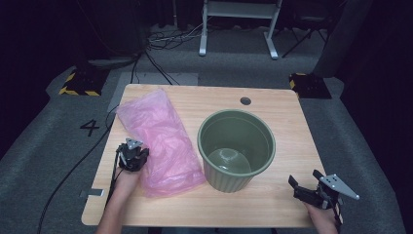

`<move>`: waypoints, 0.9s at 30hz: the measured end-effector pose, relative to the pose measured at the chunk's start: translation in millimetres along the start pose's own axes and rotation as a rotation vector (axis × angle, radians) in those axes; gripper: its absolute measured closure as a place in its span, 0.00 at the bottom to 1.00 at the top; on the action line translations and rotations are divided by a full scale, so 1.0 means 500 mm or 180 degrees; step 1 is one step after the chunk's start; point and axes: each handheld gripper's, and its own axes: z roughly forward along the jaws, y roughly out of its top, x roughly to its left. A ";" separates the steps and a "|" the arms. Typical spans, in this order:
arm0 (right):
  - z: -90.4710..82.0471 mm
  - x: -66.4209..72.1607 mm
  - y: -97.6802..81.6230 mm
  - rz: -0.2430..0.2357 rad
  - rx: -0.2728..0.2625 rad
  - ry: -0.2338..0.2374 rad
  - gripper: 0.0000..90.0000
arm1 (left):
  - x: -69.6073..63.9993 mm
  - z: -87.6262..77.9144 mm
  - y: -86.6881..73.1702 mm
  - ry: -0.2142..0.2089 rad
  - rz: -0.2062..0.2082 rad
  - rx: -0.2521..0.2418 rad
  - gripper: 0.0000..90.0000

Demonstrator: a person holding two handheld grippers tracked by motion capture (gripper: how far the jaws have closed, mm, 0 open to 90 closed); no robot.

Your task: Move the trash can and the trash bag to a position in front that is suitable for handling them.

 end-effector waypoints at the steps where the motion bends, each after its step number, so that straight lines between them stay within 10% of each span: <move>1: -0.001 -0.002 0.000 0.0003 -0.0002 -0.0009 0.00 | 0.002 -0.004 -0.003 -0.0079 0.0015 0.0011 0.99; 18: -0.004 -0.011 -0.003 0.0016 0.0005 -0.0060 0.00 | -0.034 -0.105 -0.083 -0.0487 0.0528 -0.0052 0.99; 27: -0.003 -0.014 -0.004 0.0025 0.0010 -0.0076 0.00 | -0.031 -0.128 -0.101 -0.0452 0.0468 -0.0113 0.98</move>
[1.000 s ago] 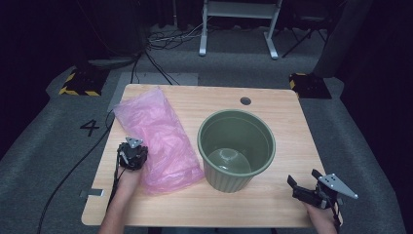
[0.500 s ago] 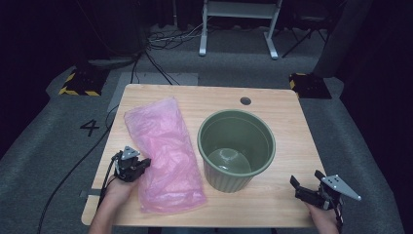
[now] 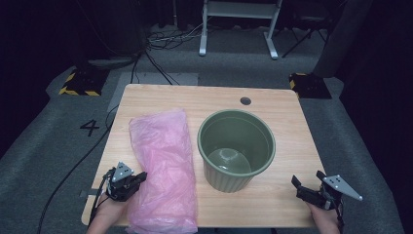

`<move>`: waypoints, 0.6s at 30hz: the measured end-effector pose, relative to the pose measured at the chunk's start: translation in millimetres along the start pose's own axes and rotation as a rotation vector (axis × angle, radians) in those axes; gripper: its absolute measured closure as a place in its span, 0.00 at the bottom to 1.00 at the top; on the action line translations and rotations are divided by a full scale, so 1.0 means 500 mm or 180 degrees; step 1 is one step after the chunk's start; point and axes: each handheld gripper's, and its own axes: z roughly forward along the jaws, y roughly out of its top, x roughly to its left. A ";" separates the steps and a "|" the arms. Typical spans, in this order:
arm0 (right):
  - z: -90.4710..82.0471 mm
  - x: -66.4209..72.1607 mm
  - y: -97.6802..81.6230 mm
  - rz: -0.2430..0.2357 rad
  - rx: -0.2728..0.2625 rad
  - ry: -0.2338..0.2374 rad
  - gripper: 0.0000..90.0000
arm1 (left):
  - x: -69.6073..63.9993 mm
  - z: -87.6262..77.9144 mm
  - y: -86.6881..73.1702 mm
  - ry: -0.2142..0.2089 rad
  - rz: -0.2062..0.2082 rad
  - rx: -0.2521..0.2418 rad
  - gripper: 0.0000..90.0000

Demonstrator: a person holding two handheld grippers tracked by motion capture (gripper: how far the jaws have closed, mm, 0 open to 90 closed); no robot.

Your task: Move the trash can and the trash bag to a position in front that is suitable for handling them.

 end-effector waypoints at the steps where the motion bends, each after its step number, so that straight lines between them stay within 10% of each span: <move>1: 0.000 0.000 0.000 0.0000 0.0000 0.0000 0.00 | 0.000 0.000 0.000 0.0000 0.0000 0.0000 0.98; 4: 0.001 0.001 -0.001 0.0001 0.0022 0.0009 0.00 | 0.004 0.008 -0.002 0.0002 -0.0035 0.0085 0.90; 11: 0.003 -0.001 -0.004 0.0003 0.0056 0.0056 0.00 | 0.014 0.015 0.008 0.0108 -0.0181 0.0243 0.23; 18: 0.004 -0.001 -0.006 0.0020 0.0040 0.0086 0.00 | 0.016 0.001 0.013 0.0214 -0.0279 0.0020 0.01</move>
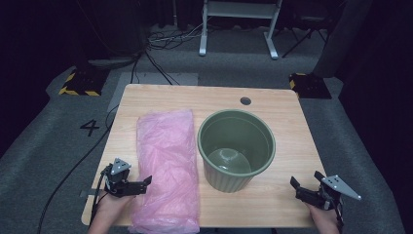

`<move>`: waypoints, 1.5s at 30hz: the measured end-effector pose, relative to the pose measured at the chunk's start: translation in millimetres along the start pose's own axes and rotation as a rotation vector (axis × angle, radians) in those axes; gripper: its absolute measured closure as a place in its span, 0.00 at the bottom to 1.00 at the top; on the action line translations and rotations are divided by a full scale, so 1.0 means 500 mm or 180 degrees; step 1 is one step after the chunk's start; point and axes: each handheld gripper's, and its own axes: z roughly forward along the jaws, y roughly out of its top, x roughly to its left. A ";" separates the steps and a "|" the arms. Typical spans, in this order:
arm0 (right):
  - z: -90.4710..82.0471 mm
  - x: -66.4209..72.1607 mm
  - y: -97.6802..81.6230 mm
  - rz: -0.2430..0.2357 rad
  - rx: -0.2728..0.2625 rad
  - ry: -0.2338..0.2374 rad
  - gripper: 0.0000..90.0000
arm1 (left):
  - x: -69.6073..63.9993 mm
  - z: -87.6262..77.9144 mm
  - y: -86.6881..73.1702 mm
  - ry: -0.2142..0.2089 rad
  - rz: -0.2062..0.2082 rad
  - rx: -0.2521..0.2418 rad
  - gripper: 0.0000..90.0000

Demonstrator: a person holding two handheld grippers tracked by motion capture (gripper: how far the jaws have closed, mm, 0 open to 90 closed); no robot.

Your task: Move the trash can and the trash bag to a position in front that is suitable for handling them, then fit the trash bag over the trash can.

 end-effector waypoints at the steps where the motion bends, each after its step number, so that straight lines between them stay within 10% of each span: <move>1: 0.000 -0.001 0.000 0.0010 0.0006 -0.0006 0.00 | 0.000 -0.003 0.001 -0.0009 -0.0016 -0.0019 0.01; 14: 0.003 -0.002 -0.002 0.0058 0.0019 -0.0009 0.00 | 0.010 0.010 0.022 0.0065 -0.0237 -0.0125 0.00; 29: 0.011 0.000 0.000 0.0071 0.0069 0.0048 0.00 | 0.040 0.074 0.043 0.0041 -0.0449 0.0170 0.09; 38: 0.006 -0.018 -0.002 0.0350 -0.0001 0.0207 0.00 | 0.015 0.077 0.044 0.0155 -0.0239 0.0200 0.27; 45: 0.008 -0.013 -0.002 0.0268 0.0024 0.0219 0.00 | -0.027 0.077 0.041 0.0217 0.0117 0.0259 0.56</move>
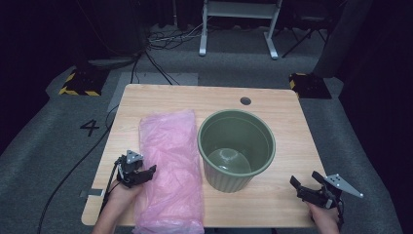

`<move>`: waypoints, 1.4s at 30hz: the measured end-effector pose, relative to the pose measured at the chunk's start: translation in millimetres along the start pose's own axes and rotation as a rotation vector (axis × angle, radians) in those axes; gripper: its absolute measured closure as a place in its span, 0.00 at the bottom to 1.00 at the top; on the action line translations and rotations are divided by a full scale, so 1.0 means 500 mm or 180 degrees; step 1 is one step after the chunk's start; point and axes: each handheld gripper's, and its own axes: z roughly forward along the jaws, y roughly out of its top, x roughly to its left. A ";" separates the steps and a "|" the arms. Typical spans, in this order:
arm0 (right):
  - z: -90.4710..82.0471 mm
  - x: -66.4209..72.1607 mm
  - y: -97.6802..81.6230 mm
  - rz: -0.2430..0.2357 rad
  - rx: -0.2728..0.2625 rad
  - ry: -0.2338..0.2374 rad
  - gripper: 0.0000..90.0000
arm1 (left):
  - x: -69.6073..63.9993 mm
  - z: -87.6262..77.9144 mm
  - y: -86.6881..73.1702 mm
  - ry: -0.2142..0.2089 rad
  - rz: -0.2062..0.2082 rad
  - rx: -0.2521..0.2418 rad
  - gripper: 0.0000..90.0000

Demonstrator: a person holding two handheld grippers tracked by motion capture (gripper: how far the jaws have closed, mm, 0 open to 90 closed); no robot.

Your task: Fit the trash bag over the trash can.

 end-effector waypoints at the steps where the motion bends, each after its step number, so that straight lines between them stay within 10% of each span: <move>1: 0.000 0.000 0.000 -0.0001 0.0000 0.0005 0.00 | -0.004 0.000 0.000 -0.0004 0.0039 0.0000 0.62; 5: -0.001 0.000 0.000 -0.0006 -0.0004 0.0010 0.00 | -0.007 0.002 0.003 -0.0051 0.0067 0.0010 0.94; 9: 0.000 0.001 0.000 -0.0021 0.0003 0.0000 0.00 | -0.002 0.002 0.002 -0.0274 -0.0078 0.0012 1.00; 15: 0.000 0.001 0.000 -0.0029 0.0003 -0.0012 0.00 | 0.014 -0.017 0.003 -0.1313 -0.0545 -0.0236 1.00; 22: 0.000 0.002 0.000 -0.0046 0.0001 -0.0018 0.00 | 0.014 -0.058 0.017 -0.1836 -0.0674 -0.0710 1.00; 33: -0.006 0.018 0.006 -0.0190 -0.0117 -0.0079 0.00 | -0.017 -0.145 0.090 -0.1991 -0.0739 -0.1662 1.00; 42: -0.003 0.009 0.001 -0.0127 -0.0050 -0.0074 0.00 | -0.024 -0.196 0.160 -0.1619 -0.0828 -0.2136 1.00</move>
